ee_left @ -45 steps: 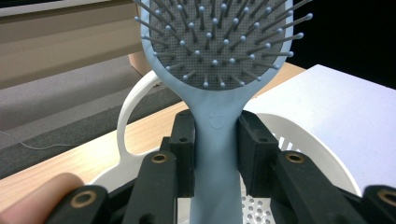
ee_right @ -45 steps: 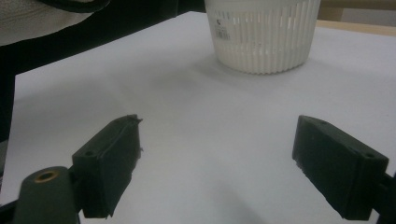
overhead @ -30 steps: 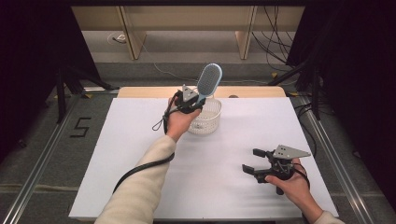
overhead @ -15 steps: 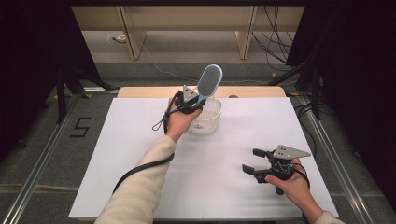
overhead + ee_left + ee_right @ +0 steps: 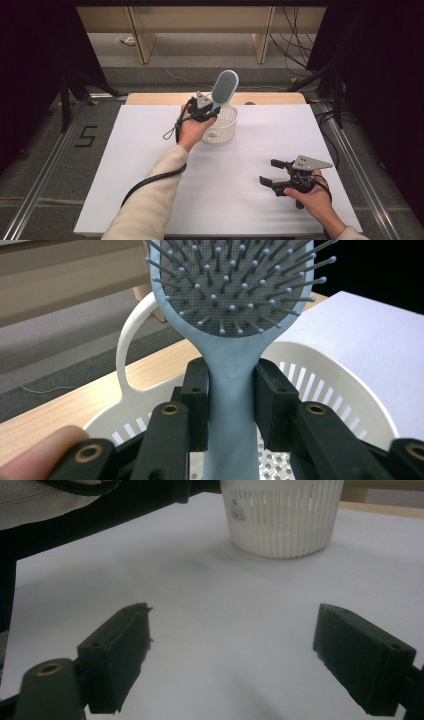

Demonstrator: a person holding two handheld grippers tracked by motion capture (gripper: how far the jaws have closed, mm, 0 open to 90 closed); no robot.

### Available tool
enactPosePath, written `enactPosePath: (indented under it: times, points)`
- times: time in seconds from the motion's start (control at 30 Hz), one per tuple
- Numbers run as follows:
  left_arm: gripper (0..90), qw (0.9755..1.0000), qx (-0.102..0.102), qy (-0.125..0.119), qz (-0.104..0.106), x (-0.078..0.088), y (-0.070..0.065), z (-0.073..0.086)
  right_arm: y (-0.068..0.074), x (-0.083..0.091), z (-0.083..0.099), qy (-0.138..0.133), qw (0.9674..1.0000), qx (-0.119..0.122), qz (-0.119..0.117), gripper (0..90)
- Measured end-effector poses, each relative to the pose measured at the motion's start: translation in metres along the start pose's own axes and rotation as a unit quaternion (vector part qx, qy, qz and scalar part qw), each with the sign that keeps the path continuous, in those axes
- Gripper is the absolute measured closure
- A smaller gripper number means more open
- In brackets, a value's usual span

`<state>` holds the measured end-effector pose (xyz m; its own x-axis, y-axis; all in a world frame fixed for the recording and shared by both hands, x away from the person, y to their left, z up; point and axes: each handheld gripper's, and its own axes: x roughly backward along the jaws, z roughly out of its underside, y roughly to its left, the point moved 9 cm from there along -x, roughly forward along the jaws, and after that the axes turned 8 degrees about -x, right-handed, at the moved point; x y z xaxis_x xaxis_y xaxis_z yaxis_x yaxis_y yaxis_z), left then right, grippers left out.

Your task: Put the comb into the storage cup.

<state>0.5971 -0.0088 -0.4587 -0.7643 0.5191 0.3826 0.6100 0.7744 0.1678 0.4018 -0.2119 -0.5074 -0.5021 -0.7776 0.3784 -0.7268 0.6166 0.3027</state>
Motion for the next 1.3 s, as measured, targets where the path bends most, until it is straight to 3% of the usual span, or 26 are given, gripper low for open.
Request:
enactPosePath:
  times: [0.53,0.63,0.67,0.73,0.83,0.93,1.0,1.3]
  points:
    - [65.0,0.9997,0.002,0.024,0.008,-0.002,-0.002,0.007,0.0,0.0,0.0,0.0,1.0,0.001,0.0,16.2]
    - [55.3,0.9993,-0.006,0.037,0.004,-0.001,-0.002,0.012,0.0,0.0,0.0,0.0,1.0,0.0,0.0,16.2]
    - [51.1,0.9983,-0.022,0.053,-0.004,-0.001,-0.001,0.016,0.0,0.0,0.0,0.0,1.0,0.0,0.0,16.2]
    - [42.0,0.9984,-0.015,0.054,0.0,-0.001,0.0,0.02,0.0,0.0,0.0,0.001,1.0,0.0,0.0,16.3]
    - [28.1,0.9976,-0.021,0.067,-0.001,0.0,0.001,0.024,0.0,0.0,0.0,0.001,1.0,0.001,-0.001,16.2]
    - [24.0,0.9968,-0.032,0.073,-0.003,0.002,0.0,0.023,0.0,0.0,0.0,0.001,1.0,0.001,0.001,16.2]
    - [20.0,0.996,-0.029,0.084,0.0,0.004,0.001,0.024,0.0,0.0,0.001,0.001,1.0,0.001,0.0,16.2]
    - [15.5,0.997,-0.027,0.072,0.007,0.014,0.003,0.016,0.0,-0.001,0.0,0.001,1.0,0.001,0.0,16.2]
